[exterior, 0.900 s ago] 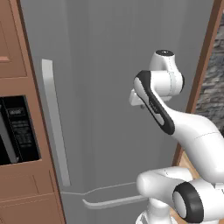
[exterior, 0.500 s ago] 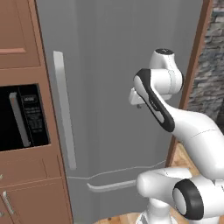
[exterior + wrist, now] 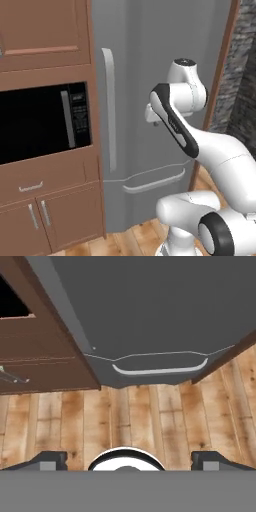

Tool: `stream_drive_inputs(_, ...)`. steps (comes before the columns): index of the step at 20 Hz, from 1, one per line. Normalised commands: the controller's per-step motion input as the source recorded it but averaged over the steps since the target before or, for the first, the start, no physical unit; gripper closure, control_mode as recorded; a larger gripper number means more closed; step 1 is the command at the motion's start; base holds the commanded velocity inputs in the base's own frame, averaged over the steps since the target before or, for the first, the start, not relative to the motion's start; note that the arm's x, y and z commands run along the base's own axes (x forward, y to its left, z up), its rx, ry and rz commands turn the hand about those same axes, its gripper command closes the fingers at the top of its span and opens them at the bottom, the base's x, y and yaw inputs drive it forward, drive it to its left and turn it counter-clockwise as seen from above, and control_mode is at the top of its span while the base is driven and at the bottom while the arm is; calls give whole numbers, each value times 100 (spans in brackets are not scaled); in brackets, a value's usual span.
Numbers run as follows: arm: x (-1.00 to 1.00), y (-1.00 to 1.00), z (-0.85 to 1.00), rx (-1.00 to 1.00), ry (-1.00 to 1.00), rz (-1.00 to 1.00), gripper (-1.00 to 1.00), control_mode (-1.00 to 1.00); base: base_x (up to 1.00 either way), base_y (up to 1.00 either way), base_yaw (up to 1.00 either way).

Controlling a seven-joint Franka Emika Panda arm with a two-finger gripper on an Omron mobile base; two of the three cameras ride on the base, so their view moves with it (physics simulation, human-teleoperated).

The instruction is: Gather the sweet potato and bell pepper from the fridge and place them on a tray on the dining counter. Then gather the steak and fish from the fridge and place them on the other tray.

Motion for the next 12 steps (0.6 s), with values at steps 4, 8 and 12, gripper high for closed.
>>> stream_drive_inputs(4,0,0,0,0,0,0,-100,100,0,68,-41)
stream_drive_inputs(8,0,0,0,0,0,0,-100,100,0,70,-43)
stream_drive_inputs(12,0,0,0,0,0,0,-100,100,28,72,-37)
